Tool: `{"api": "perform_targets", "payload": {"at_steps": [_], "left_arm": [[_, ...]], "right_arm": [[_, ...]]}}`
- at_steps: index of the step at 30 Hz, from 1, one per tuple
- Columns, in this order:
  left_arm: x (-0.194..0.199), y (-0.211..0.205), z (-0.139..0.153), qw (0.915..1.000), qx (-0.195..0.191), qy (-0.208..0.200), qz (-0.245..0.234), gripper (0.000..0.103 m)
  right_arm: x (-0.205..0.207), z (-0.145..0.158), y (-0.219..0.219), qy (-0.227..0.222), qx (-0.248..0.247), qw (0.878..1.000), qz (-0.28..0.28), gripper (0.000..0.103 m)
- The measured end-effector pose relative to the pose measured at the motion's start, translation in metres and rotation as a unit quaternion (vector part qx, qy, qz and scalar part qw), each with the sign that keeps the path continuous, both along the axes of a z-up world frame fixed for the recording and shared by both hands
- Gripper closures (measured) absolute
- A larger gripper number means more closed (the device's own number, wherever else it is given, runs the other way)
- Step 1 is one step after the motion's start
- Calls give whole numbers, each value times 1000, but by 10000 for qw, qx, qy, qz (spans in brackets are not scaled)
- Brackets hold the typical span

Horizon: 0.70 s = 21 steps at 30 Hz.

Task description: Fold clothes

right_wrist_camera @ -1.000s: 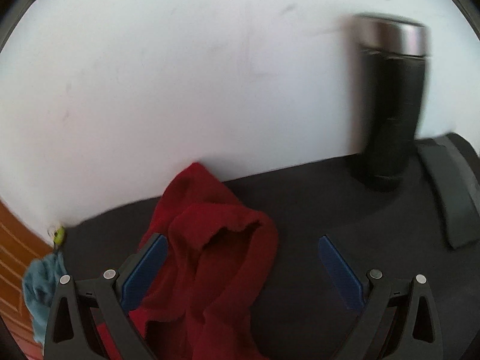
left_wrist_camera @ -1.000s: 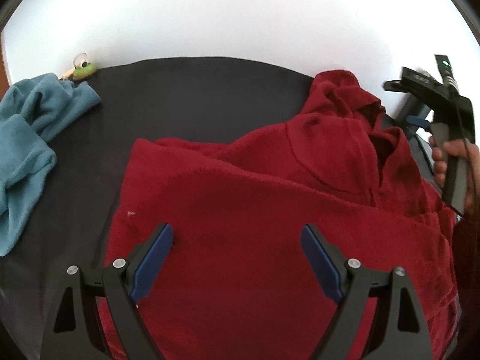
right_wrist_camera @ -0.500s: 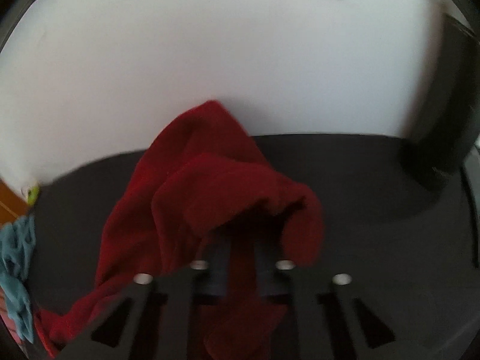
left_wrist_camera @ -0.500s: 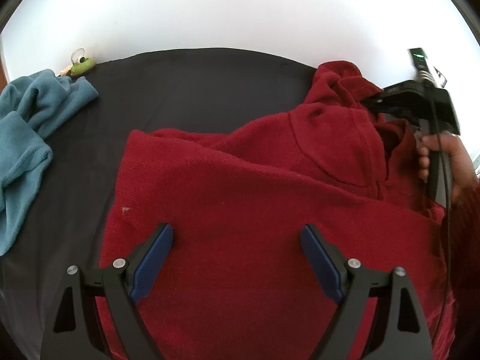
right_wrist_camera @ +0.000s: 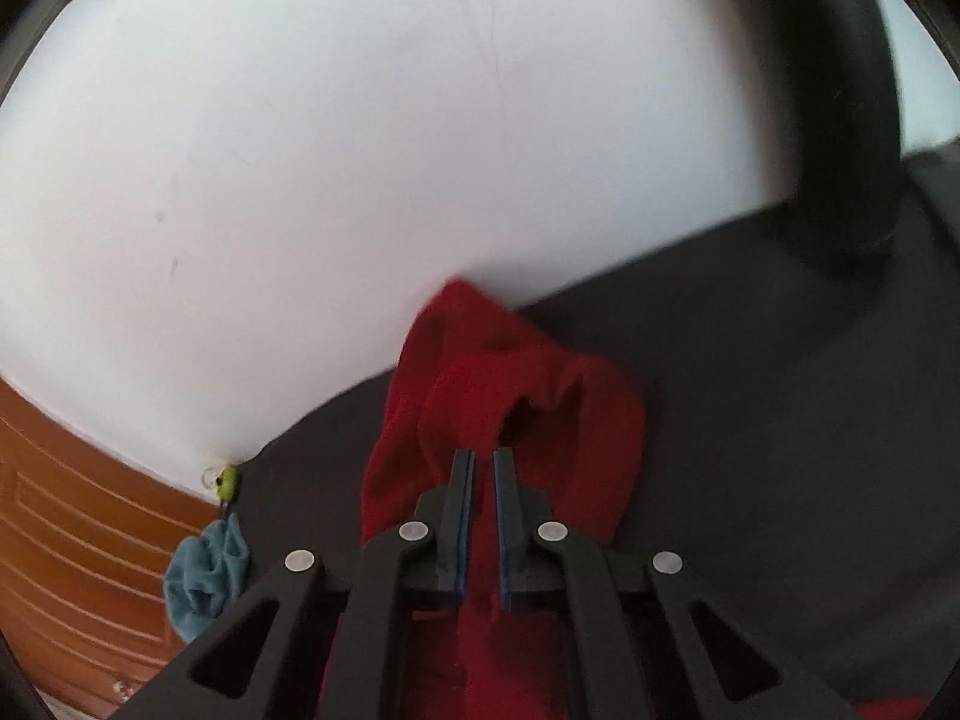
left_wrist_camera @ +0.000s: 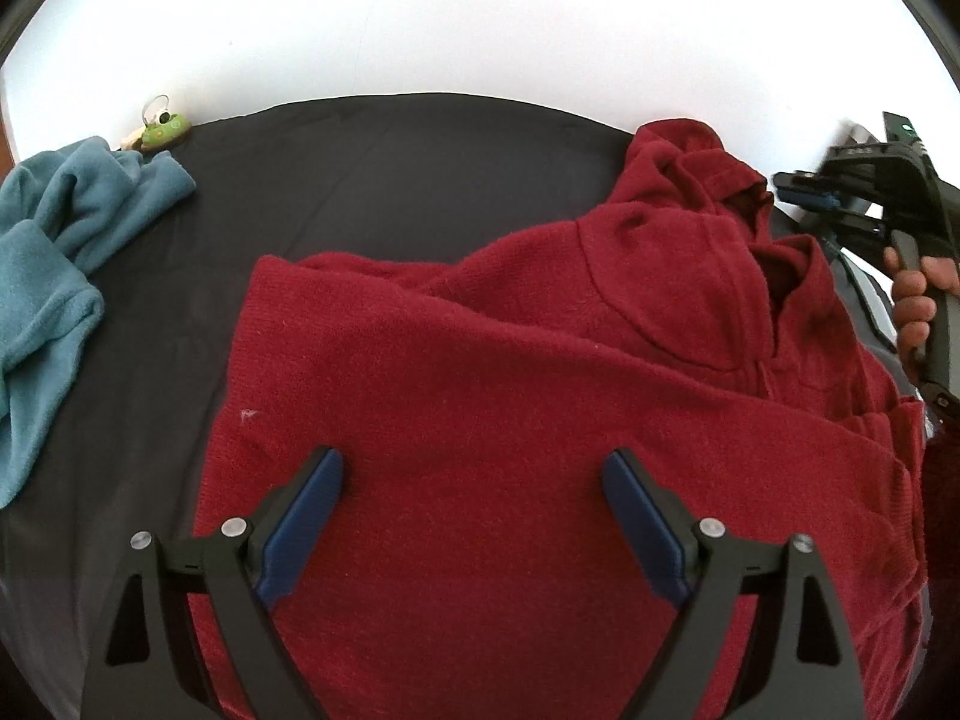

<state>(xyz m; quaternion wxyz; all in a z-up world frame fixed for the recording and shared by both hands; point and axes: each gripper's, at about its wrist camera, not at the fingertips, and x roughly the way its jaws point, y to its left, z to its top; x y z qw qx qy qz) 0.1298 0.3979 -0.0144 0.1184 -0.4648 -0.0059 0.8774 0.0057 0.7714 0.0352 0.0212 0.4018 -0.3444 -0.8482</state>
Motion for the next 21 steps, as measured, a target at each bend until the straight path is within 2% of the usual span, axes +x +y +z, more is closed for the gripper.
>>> {"api": "perform_targets", "payload": {"at_steps": [5, 7, 8, 9, 10, 11, 15, 21], "left_arm": [[-1, 0, 0, 10000, 14, -11, -6, 11], [-1, 1, -1, 10000, 14, -13, -10, 10], [0, 1, -1, 10000, 13, -15, -13, 10], [0, 2, -1, 10000, 10, -18, -18, 9], [0, 2, -1, 10000, 8, -21, -23, 8], [0, 3, -2, 10000, 5, -23, -28, 8], [1, 3, -2, 10000, -17, -20, -27, 7], [1, 3, -2, 10000, -35, -16, -31, 7]], "right_arm": [[-18, -12, -14, -174, 235, 9996, 40, 96], [-21, -13, -17, -202, 389, 9990, 5, 91], [-20, -13, -18, -215, 449, 9988, -16, 75], [-18, -13, -19, -226, 507, 9985, -42, 48], [-15, -12, -17, -191, 542, 9983, -135, 36], [-12, -11, -14, -141, 570, 9980, -253, 29], [-6, -12, -2, 5, 523, 9972, -530, 29], [-16, -19, -8, 271, -143, 9991, -283, 30]]}}
